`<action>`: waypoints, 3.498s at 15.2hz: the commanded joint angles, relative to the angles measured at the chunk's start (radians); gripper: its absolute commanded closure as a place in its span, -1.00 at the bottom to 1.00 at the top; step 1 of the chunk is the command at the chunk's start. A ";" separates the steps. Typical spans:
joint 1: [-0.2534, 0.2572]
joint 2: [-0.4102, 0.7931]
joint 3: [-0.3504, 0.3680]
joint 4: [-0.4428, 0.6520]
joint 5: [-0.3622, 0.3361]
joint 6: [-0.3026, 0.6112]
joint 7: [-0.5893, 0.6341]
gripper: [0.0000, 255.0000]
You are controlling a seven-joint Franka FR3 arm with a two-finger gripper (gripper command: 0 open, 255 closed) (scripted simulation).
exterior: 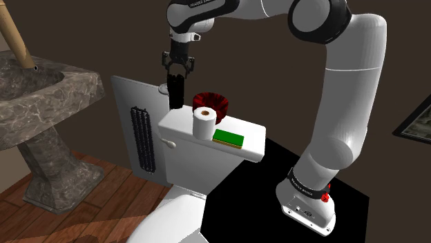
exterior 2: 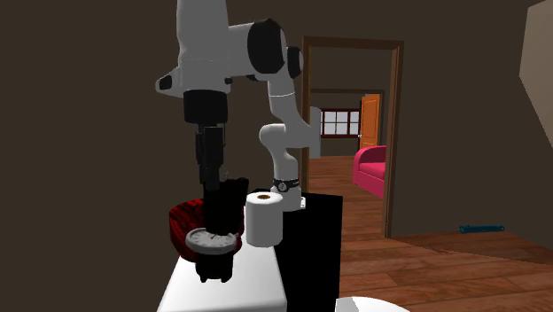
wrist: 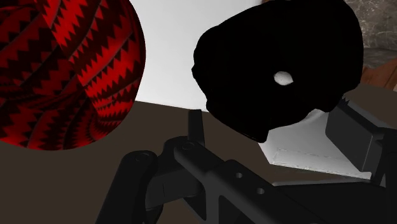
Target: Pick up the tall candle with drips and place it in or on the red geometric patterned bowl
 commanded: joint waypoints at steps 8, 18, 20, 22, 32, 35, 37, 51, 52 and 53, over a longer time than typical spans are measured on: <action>-0.001 -0.025 0.001 0.089 0.002 -0.113 0.001 1.00; 0.002 -0.022 0.002 0.228 0.001 -0.249 0.004 1.00; 0.002 -0.018 0.002 0.261 0.001 -0.278 0.005 1.00; 0.003 -0.013 0.002 0.296 0.000 -0.307 0.006 1.00; -0.075 -0.208 -0.033 0.155 0.035 -0.365 -0.103 1.00; -0.106 -0.280 -0.055 0.103 0.046 -0.387 -0.154 1.00; -0.126 -0.323 -0.071 0.077 0.051 -0.406 -0.189 1.00; -0.172 -0.411 -0.075 -0.141 0.058 -0.280 -0.248 1.00; -0.174 -0.413 -0.074 -0.156 0.059 -0.266 -0.248 1.00; -0.176 -0.414 -0.072 -0.171 0.059 -0.252 -0.249 1.00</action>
